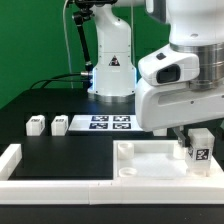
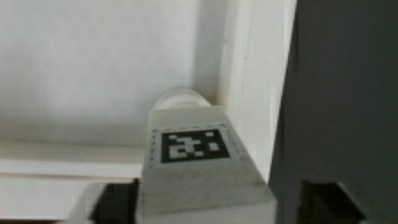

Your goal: Assemble square table

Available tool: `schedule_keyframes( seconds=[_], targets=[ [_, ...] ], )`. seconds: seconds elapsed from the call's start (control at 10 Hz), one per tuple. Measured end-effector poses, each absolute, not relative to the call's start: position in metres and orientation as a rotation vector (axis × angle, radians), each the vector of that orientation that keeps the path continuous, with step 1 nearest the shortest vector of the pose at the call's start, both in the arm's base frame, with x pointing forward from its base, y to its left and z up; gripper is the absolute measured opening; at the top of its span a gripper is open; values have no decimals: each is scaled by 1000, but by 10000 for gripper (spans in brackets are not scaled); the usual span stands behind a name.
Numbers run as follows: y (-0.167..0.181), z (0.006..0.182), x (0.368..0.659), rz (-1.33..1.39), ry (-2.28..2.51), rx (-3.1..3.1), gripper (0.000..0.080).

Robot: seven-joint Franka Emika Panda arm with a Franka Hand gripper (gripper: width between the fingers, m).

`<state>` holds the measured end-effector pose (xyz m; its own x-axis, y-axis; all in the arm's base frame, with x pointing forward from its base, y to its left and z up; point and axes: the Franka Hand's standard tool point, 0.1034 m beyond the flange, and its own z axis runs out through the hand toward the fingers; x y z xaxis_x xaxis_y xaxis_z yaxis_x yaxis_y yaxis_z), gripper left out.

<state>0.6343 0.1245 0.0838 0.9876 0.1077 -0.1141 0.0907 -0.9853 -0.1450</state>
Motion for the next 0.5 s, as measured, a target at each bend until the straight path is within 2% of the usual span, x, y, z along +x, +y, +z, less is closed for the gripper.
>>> schedule_keyframes(
  seconds=[0.1, 0.5],
  targets=[
    [124, 84, 635, 189, -46, -3001, 306],
    [122, 83, 635, 216, 418, -2993, 307]
  ],
)
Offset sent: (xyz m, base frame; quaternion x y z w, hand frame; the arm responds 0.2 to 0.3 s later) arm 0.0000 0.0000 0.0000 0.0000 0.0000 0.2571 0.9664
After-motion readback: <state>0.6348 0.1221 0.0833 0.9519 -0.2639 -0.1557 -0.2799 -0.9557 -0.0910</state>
